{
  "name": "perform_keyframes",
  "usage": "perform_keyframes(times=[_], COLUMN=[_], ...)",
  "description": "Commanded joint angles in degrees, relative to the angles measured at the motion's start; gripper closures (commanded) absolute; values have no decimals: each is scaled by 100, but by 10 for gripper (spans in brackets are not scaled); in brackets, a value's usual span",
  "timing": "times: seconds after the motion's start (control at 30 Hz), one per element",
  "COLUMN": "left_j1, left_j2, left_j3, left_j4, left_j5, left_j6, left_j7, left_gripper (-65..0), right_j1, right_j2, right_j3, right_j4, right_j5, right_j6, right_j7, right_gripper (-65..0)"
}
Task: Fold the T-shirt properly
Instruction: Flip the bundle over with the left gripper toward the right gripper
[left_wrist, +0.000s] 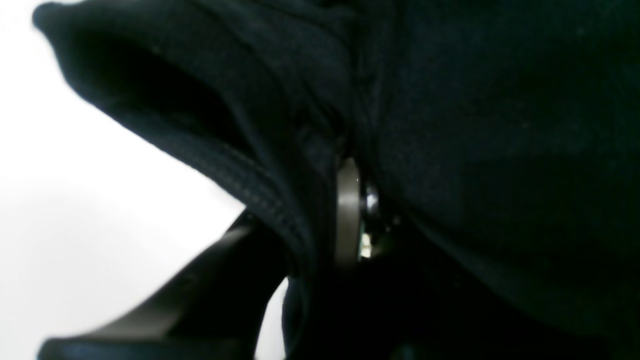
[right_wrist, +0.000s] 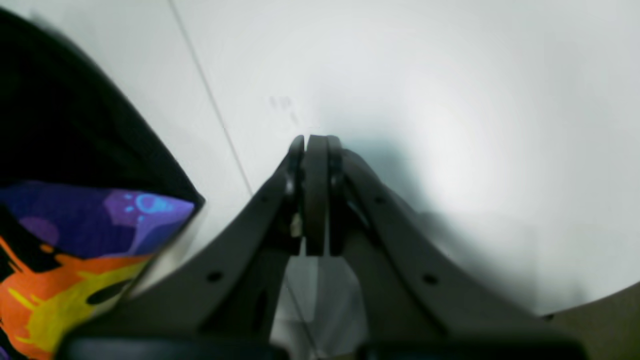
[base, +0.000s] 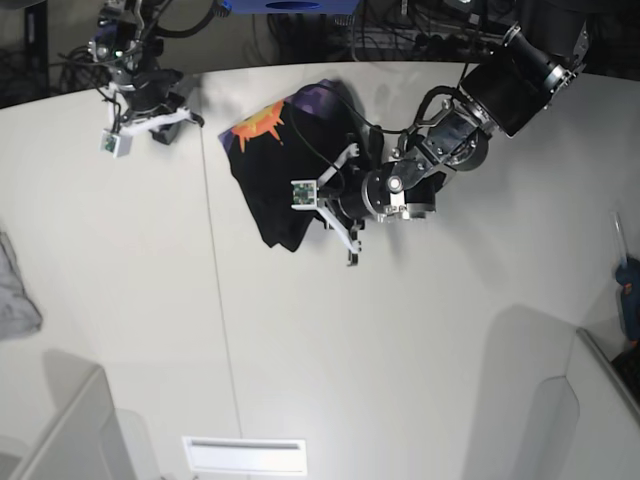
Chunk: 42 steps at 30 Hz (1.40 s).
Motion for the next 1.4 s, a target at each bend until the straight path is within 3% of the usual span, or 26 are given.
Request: perform_keyframes(times=[0.0, 0.17, 0.33, 0.83, 1.13, 1.37], left_j1=[14, -3, -408, -997, -1269, -1278], left_j2=[-62, -53, -44, 826, 1169, 1186], left_j3=[35, 106, 862, 1055, 1064, 1055], left_j4=[-65, -170, -610, -1454, -2175, -2219], left_j5=[172, 181, 181, 181, 189, 189], left_j6=[-95, -95, -95, -95, -95, -95], left_j7=[134, -376, -710, -745, -1097, -1080], left_gripper=[0, 0, 0, 0, 0, 0], right_j1=[-9, -9, 70, 61, -167, -229], right_j2=[44, 44, 88, 158, 176, 176], right_j3=[16, 7, -2, -556, -767, -767], right_j4=[85, 94, 120, 120, 111, 102], right_j5=[18, 18, 18, 9, 0, 0], right_j6=[4, 4, 22, 31, 13, 13], right_j7=[125, 125, 204, 274, 292, 283], right_gripper=[0, 0, 0, 0, 0, 0])
